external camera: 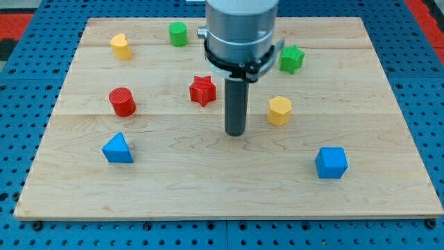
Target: Slide the green star towards the yellow hexagon
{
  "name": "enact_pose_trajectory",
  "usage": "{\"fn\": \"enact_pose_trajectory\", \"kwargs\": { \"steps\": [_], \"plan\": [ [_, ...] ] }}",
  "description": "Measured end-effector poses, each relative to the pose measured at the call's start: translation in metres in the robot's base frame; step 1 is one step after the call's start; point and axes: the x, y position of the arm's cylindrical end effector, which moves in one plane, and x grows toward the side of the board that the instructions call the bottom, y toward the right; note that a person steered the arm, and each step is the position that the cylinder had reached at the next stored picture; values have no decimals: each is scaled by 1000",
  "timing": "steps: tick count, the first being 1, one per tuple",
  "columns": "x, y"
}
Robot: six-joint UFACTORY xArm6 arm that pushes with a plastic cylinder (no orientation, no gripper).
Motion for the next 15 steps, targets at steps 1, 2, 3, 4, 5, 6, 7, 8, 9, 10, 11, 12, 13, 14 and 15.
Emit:
{"fn": "enact_pose_trajectory", "kwargs": {
  "steps": [1,2,3,4,5,6,7,8,9,10,11,12,13,14,15],
  "plan": [
    [-34,31],
    [-37,56],
    [-31,101],
    [-25,110],
    [-20,77],
    [44,60],
    [78,85],
    [73,102],
    [56,86],
    [-14,82],
    [-85,62],
    [-114,29],
    [-114,29],
    [-114,29],
    [-114,27]
  ]
}}
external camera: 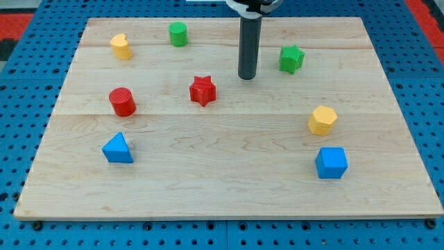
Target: Slide the green star towards the yellow hexagon
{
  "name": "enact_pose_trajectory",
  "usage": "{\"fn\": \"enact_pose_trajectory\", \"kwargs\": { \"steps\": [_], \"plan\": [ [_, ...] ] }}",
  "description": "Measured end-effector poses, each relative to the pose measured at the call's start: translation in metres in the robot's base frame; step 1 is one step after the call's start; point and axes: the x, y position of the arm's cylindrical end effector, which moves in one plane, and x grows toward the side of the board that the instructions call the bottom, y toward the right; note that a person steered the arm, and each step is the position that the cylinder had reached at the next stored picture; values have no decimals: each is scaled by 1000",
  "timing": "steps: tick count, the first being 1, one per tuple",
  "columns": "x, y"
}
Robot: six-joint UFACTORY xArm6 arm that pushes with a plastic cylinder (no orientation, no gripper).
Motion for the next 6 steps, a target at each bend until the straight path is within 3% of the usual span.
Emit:
{"fn": "enact_pose_trajectory", "kwargs": {
  "steps": [2,3,4,5,6],
  "plan": [
    [-60,-39],
    [-70,55],
    [-56,110],
    [-6,119],
    [-27,75]
  ]
}}
